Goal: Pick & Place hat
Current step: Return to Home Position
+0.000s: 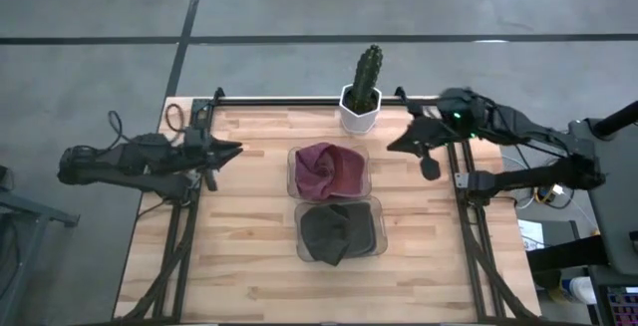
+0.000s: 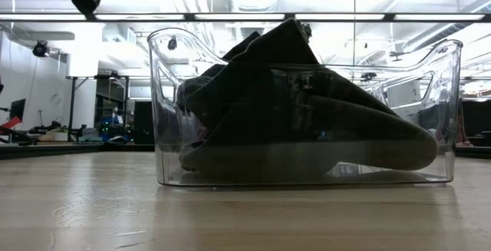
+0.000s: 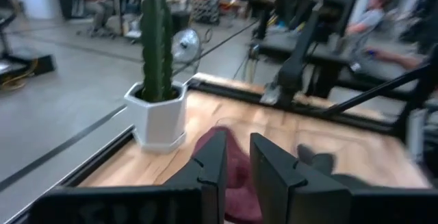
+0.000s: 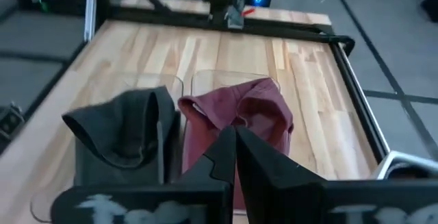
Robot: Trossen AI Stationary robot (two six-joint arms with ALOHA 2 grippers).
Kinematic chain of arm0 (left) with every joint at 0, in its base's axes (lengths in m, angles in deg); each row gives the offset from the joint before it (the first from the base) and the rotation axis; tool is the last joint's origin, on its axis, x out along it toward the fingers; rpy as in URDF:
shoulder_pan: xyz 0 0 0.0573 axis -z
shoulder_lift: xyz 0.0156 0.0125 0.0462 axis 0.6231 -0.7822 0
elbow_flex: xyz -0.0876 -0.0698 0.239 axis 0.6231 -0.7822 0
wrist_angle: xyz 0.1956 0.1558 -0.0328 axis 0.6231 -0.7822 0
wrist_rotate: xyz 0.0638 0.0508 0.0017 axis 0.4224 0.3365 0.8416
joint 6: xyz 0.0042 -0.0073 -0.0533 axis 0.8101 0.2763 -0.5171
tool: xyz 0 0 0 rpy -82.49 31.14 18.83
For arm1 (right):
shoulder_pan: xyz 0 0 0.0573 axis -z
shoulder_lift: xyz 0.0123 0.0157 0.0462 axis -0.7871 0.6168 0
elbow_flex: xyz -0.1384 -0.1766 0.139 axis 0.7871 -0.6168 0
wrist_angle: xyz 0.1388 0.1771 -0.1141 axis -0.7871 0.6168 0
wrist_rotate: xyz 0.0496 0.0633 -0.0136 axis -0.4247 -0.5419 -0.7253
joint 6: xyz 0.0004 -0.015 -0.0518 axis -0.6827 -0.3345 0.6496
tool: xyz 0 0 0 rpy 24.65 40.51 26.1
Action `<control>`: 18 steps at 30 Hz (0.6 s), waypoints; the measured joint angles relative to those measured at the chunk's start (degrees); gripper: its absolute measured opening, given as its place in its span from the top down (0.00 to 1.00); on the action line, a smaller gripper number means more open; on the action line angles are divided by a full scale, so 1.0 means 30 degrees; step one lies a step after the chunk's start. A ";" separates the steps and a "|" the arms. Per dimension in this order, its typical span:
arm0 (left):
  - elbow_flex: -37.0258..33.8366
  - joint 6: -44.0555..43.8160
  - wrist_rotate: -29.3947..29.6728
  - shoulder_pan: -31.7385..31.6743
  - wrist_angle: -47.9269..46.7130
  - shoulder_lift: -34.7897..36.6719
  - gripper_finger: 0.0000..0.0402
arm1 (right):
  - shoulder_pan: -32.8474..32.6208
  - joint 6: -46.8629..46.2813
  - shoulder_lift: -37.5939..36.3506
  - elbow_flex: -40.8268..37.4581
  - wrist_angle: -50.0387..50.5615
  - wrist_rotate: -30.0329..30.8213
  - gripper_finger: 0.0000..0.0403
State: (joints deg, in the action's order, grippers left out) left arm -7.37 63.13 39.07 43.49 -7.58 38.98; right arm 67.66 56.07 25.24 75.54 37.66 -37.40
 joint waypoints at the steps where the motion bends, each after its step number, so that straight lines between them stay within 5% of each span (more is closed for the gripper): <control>1: 0.0000 0.0027 -0.0282 0.0000 0.0015 0.0013 0.86 | 0.0007 -0.0522 -0.0732 -0.0798 -0.0580 0.0000 0.98; 7: -0.0789 0.0008 -0.1512 0.0000 0.0696 0.0069 0.86 | 0.0007 -0.3180 -0.4850 -0.5253 -0.4155 -0.0001 0.98; 18: -0.6674 -0.0732 -0.2694 0.0000 0.9244 0.1538 0.86 | -0.0029 -0.7090 -0.9386 -0.9896 -0.6295 0.0007 0.98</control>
State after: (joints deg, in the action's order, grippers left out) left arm -27.39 60.93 30.99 43.49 20.15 43.60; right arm 67.58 34.80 -2.92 45.85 18.77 -37.37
